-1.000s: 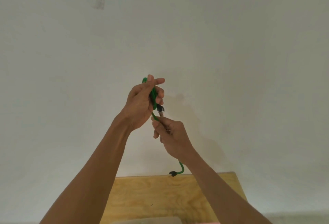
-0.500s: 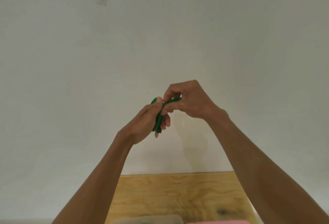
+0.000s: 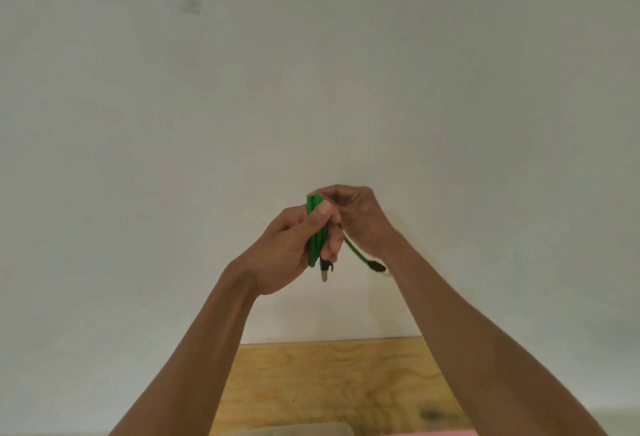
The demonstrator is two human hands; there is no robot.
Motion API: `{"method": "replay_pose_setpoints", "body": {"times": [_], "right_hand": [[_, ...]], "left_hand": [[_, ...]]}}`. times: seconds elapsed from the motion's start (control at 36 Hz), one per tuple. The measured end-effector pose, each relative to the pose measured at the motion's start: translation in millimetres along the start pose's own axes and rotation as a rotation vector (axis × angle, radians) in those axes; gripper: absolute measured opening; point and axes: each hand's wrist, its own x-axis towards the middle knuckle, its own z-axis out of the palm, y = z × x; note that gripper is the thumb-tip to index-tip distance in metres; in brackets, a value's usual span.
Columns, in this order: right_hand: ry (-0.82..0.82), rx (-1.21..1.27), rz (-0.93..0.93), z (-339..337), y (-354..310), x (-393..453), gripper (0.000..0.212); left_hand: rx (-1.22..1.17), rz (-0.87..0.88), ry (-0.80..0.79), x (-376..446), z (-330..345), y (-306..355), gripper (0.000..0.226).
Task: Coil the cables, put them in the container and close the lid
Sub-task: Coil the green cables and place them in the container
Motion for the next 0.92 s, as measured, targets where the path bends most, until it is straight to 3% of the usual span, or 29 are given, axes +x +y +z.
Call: {"method": "replay_pose_setpoints", "body": {"times": [0.14, 0.53, 0.75, 0.92], "right_hand": [[-0.009, 0.074, 0.129, 19.4, 20.5, -24.5, 0.054], [0.154, -0.084, 0.215, 51.3, 31.1, -63.6, 0.015], [0.129, -0.637, 0.160, 40.2, 17.7, -68.4, 0.015], [0.007, -0.999, 0.009, 37.9, -25.0, -63.7, 0.024]], "left_hand": [[-0.011, 0.060, 0.022, 5.3, -4.4, -0.2, 0.032], [-0.050, 0.148, 0.277, 18.1, -19.7, 0.1, 0.016], [-0.060, 0.174, 0.380, 16.9, -38.7, 2.5, 0.012], [0.167, 0.120, 0.394, 12.4, -43.5, -2.4, 0.015]]}}
